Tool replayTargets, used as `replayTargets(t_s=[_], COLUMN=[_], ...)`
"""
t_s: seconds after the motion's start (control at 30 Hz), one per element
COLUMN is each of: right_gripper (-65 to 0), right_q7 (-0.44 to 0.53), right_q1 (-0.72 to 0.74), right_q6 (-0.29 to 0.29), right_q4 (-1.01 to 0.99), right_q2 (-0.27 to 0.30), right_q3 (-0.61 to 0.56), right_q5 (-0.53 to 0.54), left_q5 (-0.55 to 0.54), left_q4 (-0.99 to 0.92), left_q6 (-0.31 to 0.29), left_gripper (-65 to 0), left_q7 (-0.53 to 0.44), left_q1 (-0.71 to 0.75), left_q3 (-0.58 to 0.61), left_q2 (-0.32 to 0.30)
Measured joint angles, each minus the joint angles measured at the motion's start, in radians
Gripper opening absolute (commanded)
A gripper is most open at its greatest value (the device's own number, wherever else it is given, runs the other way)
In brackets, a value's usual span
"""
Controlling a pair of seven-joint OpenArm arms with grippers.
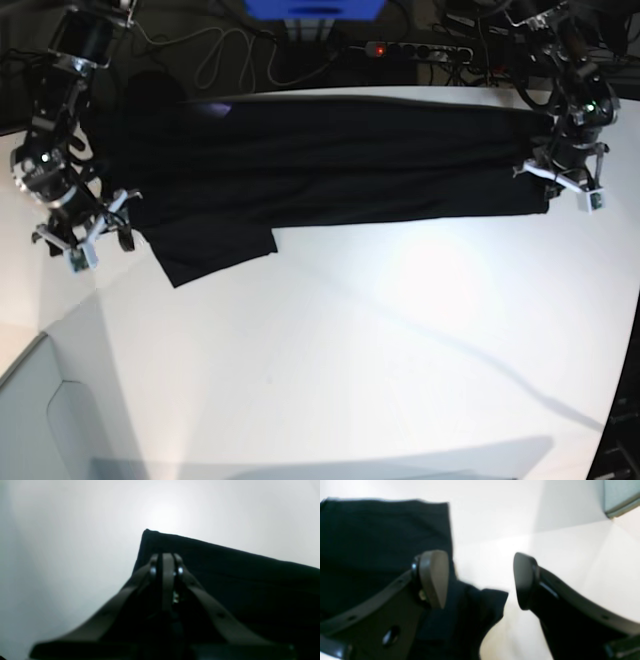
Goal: Fold the T-shirt properly
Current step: 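Lift the black strip with both grippers, raising its ends off the table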
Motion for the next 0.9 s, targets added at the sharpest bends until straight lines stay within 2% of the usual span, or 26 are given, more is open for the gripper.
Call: replayTargets(t_s=[0.07, 0.23, 0.5, 0.73, 0.8, 0.83, 0.9], right_gripper=[-25.3, -25.4, -25.4, -26.0, -29.2, -33.3, -45.6], right_q7=[-0.058, -0.087, -0.082, -0.032, -0.031, -0.031, -0.031], right_q1=[0.065, 0.148, 0.159, 0.175, 0.175, 0.175, 0.175], right_q6=[0.0, 0.0, 0.0, 0.0, 0.0, 0.0, 0.0], right_q4=[-0.054, -0.185, -0.302, -0.349, -0.351, -0.352, -0.352], right_q2=[0.004, 0.001, -0.003, -0.002, -0.003, -0.003, -0.003], right_q3=[-0.046, -0.137, -0.184, -0.183, -0.183, -0.183, -0.183], right_q5=[-0.003, 0.005, 0.002, 0.002, 0.002, 0.002, 0.003], left_q5=[0.0, -0.002, -0.001, -0.002, -0.001, -0.001, -0.001], left_q4=[0.0, 0.0, 0.0, 0.0, 0.0, 0.0, 0.0], left_q6=[0.0, 0.0, 0.0, 0.0, 0.0, 0.0, 0.0], left_gripper=[-65.0, -65.0, -65.0, -65.0, -65.0, -65.0, -65.0], left_q7=[0.001, 0.0, -0.005, -0.005, -0.005, -0.005, -0.005], left_q1=[-0.003, -0.005, -0.005, -0.005, -0.005, -0.005, -0.005], left_q3=[0.0, 0.0, 0.0, 0.0, 0.0, 0.0, 0.0], left_q2=[-0.002, 0.001, 0.001, 0.001, 0.001, 0.001, 0.001])
